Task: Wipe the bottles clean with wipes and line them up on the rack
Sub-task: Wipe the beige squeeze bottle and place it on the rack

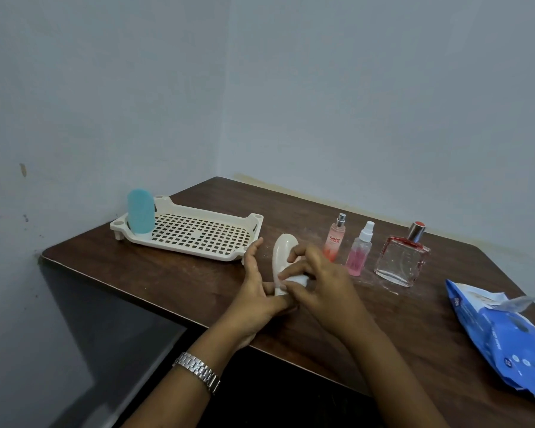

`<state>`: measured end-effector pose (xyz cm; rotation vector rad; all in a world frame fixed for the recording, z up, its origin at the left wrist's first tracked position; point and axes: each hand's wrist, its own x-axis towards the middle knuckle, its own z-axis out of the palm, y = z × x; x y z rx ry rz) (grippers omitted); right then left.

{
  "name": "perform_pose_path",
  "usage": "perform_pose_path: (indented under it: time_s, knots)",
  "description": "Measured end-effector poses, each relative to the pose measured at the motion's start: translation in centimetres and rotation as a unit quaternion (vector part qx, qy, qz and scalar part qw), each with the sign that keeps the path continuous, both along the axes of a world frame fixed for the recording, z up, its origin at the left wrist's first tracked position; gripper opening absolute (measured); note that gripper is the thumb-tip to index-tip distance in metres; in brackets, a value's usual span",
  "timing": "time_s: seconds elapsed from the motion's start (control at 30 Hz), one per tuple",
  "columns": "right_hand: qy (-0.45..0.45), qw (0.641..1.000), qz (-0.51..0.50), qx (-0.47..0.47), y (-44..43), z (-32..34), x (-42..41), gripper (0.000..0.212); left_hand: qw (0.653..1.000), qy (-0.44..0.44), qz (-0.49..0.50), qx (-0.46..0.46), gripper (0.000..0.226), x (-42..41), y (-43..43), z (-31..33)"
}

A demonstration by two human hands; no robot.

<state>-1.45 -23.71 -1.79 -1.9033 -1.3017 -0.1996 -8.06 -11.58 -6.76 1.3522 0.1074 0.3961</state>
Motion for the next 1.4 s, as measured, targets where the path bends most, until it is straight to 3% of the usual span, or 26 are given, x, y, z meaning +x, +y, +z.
perform_pose_path:
  time_s: [0.13, 0.27, 0.37, 0.57, 0.87, 1.07, 1.27, 1.4]
  knots:
    - [-0.085, 0.994, 0.002, -0.061, 1.2, 0.4, -0.1, 0.041, 1.000, -0.007, 0.020, 0.019, 0.105, 0.2, -0.1, 0.0]
    - [-0.135, 0.987, -0.089, 0.001, 2.6, 0.7, 0.9, 0.030, 0.999, 0.015, 0.013, 0.024, 0.108, 0.1, -0.3, 0.2]
    - [-0.154, 0.983, -0.098, -0.020, 2.7, 0.3, 0.8, 0.025, 0.999, 0.021, 0.019, 0.019, 0.109, 0.2, -0.3, 0.1]
    - [-0.091, 0.993, -0.010, -0.070, 0.7, -0.3, 0.4, 0.035, 1.000, 0.001, 0.012, -0.026, 0.109, 0.5, -0.2, -0.2]
    - [0.032, 0.988, -0.065, 0.136, 0.3, -0.3, 1.0, 0.042, 0.996, 0.016, -0.038, -0.082, 0.104, 0.3, 0.3, 0.3]
    - [0.073, 0.989, -0.037, 0.125, -0.3, -1.7, 1.1, 0.044, 0.994, 0.012, -0.045, -0.099, 0.097, 0.4, 0.4, 0.4]
    - [0.077, 0.972, -0.088, 0.203, 0.7, -1.1, 1.8, 0.043, 0.992, 0.020, -0.069, -0.103, 0.084, 0.1, 0.8, 0.5]
    - [0.073, 0.982, -0.057, 0.166, 1.0, -3.0, 0.5, 0.037, 0.990, 0.012, -0.056, -0.130, 0.071, 0.1, 1.0, 0.3]
